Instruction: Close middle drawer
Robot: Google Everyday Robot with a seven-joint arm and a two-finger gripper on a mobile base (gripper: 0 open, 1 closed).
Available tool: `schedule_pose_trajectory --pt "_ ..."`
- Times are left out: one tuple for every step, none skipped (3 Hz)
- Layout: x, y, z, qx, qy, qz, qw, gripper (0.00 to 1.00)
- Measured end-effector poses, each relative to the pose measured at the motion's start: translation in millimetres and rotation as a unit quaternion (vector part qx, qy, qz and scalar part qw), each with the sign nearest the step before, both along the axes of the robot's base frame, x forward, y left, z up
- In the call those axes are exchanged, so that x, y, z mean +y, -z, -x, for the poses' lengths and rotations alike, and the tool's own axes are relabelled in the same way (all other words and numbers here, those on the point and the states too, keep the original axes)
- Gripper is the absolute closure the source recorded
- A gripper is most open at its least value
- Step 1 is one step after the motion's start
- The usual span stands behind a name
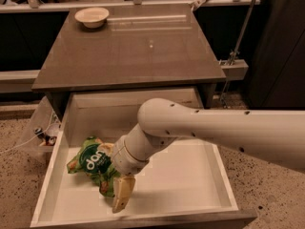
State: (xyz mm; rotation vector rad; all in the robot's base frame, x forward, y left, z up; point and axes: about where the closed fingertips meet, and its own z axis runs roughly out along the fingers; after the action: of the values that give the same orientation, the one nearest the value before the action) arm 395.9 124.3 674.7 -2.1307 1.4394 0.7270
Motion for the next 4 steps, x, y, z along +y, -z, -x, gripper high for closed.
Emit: schedule_pose_trajectory --pt "20.0 11.2 8.6 -0.022 -0.005 0.01 0.9997 0.0" --pt "20.0 11.2 8.6 -0.022 -0.005 0.01 0.9997 0.0" --pt "18.9 18.1 0.5 -0.02 0.025 0.022 0.9992 0.0" --pt "15.9 26.1 -17.0 -0.021 0.061 0.034 0.9974 0.0"
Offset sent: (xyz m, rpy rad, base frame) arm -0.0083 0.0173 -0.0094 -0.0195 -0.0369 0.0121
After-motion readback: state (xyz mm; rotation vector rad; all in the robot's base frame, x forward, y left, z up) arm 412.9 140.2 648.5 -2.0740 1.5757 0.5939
